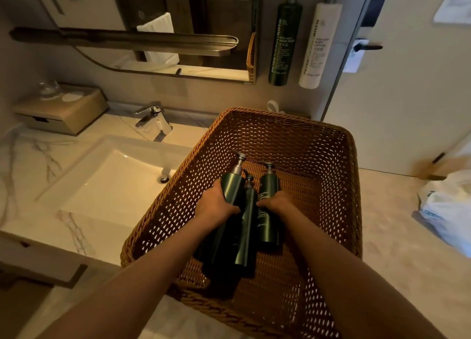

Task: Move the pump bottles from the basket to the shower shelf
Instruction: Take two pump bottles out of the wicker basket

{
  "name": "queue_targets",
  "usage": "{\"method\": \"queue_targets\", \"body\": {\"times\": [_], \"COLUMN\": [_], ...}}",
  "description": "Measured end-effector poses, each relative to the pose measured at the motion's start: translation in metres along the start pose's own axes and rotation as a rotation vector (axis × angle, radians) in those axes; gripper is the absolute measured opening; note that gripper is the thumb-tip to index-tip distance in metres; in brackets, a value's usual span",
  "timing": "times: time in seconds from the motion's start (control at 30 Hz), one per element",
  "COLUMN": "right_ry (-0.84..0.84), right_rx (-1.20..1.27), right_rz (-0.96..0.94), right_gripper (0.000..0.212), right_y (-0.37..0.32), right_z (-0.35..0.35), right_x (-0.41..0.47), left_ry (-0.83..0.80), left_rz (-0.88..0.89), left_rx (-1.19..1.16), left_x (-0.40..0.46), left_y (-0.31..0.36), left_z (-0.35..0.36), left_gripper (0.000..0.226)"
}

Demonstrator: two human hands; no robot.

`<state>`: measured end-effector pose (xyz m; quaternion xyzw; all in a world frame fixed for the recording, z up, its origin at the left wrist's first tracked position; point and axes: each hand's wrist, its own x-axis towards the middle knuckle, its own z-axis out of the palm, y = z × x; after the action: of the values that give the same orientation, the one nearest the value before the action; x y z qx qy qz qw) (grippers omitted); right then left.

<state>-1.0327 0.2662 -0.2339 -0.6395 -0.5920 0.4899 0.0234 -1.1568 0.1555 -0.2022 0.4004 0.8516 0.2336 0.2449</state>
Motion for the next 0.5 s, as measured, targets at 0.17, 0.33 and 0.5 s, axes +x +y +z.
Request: {"method": "queue_targets", "body": {"times": [0.17, 0.33, 0.5], "right_ry": [-0.007, -0.014, 0.013], "right_rx": [0.153, 0.35, 0.368], "right_rz": [0.033, -0.036, -0.352], "right_gripper": [0.065, 0.066, 0.068], "right_y": [0.006, -0.006, -0.05], "right_z": [-0.002, -0.024, -0.072], "right_x": [0.006, 0.0, -0.032], "left_ry": [0.012, 0.007, 0.071], "left_rz": [-0.018, 0.0, 0.094], "left_rx": [-0.047, -0.171, -0.319], "left_x": [-0.001, -0.001, -0.008], "left_y": [-0.003, -0.001, 0.016], "left_z": [-0.008, -0.024, -0.051], "left_gripper": [0.08, 0.081, 0.085]}}
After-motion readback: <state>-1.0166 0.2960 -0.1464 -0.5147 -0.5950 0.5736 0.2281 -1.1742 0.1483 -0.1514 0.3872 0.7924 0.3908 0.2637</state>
